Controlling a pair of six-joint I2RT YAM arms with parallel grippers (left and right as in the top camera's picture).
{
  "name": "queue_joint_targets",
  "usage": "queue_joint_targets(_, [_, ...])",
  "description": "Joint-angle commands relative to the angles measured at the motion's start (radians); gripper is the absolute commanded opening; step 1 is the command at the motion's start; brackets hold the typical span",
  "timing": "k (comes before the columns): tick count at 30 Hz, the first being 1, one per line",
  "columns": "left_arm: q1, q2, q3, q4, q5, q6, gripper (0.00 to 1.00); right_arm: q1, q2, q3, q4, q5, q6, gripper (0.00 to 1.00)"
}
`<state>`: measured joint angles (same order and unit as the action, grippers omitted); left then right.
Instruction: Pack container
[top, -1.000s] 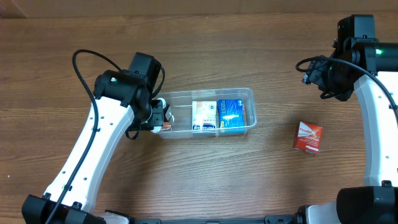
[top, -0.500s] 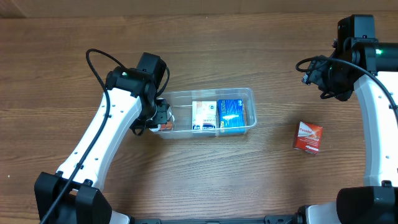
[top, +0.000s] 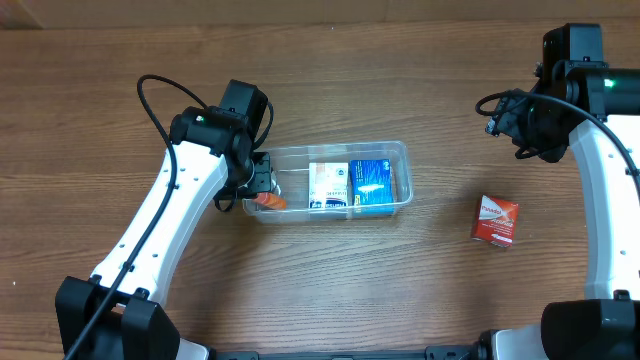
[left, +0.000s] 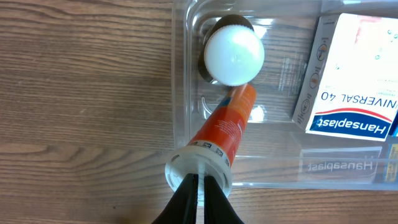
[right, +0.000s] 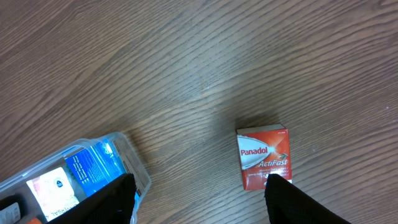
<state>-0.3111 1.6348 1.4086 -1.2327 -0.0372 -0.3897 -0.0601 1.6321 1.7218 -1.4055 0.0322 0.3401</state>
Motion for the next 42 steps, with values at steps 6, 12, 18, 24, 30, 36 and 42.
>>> queue_joint_targets(6, [-0.004, 0.018, -0.005, 0.038, 0.058, 0.031, 0.08, -0.001, -0.002, -0.002, 0.004, 0.000, -0.004, 0.69])
queue_joint_targets(12, [-0.004, 0.018, -0.005, 0.042, 0.061, 0.031, 0.09, -0.001, -0.002, -0.002, 0.004, 0.000, -0.004, 0.69])
queue_joint_targets(18, [-0.004, 0.018, -0.005, 0.068, 0.091, 0.039, 0.09, -0.001, -0.002, -0.002, 0.004, -0.001, -0.005, 0.70])
queue_joint_targets(24, [-0.004, 0.018, -0.005, 0.085, 0.097, 0.039, 0.10, -0.001, -0.002, -0.002, 0.004, 0.000, -0.004, 0.70])
queue_joint_targets(30, [-0.004, 0.018, -0.005, 0.109, 0.117, 0.047, 0.10, -0.001, -0.002, -0.002, 0.005, 0.000, -0.005, 0.70])
queue_joint_targets(36, [-0.004, 0.018, -0.005, 0.130, 0.143, 0.053, 0.10, -0.001, -0.002, -0.002, 0.004, 0.000, -0.005, 0.70])
queue_joint_targets(42, [-0.004, 0.018, -0.005, 0.134, 0.143, 0.053, 0.14, -0.001, -0.002, -0.002, 0.005, 0.000, -0.005, 0.70])
